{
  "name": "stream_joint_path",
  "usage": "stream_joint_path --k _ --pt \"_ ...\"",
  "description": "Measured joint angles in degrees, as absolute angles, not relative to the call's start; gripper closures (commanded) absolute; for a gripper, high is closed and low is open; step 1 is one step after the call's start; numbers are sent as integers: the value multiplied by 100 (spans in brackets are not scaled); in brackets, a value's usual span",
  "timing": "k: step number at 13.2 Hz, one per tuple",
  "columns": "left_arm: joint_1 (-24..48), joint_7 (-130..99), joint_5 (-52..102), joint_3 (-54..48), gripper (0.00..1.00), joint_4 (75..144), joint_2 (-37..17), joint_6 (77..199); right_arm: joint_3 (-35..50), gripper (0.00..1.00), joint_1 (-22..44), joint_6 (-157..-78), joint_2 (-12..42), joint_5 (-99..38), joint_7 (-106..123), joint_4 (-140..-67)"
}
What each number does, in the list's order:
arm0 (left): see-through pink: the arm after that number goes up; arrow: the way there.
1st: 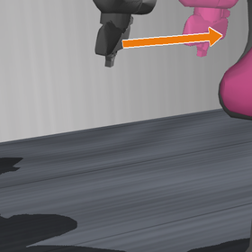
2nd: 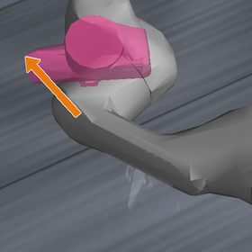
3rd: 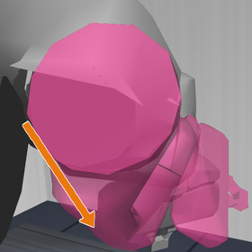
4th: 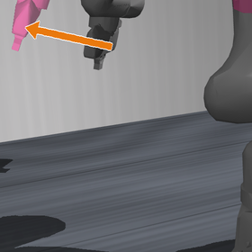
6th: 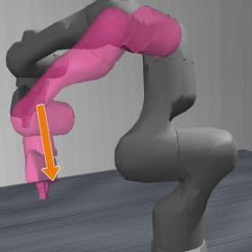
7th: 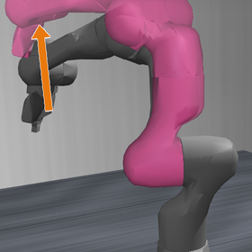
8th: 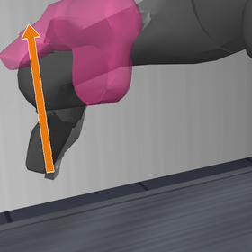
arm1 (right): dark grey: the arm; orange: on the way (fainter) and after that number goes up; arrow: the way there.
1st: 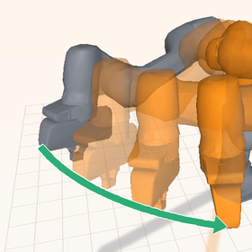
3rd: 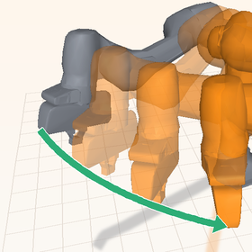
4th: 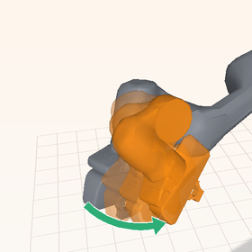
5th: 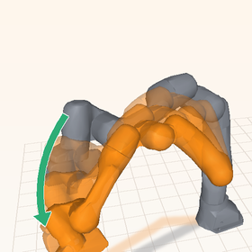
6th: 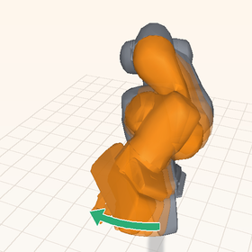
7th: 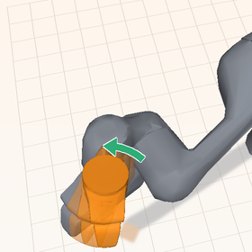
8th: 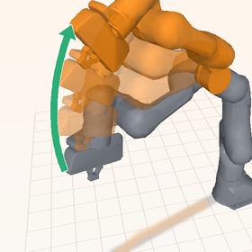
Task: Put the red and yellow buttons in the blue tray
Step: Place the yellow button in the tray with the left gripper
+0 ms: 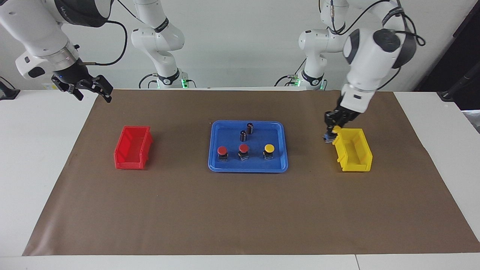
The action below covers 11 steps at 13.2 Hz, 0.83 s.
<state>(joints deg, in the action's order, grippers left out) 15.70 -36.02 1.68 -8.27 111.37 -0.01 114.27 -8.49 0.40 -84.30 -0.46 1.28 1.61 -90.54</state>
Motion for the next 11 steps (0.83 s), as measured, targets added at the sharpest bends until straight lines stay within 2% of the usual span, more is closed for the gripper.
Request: stream_joint_path --k 2,7,8,9,10,11 --pt "2219 -4259 168 -842 99 11579 -269 12088 -845 0 40 -8430 -47 138 161 -9065" --pt "2690 -4781 168 -828 99 11918 -633 12648 -775 0 43 -8430 -48 138 161 -9115" --pt "2756 -4838 168 -829 96 11945 -687 12745 -777 0 43 -8430 -48 139 161 -9115" --pt "2781 -4856 168 -828 83 11979 -734 12820 -777 0 43 -8430 -48 140 161 -9115" --pt "2781 -4856 168 -819 61 12004 -770 12857 -777 0 43 -8430 -50 141 161 -9115" --pt "2779 -4856 168 -798 34 12014 -785 12862 -777 0 43 -8449 -53 142 161 -9115"
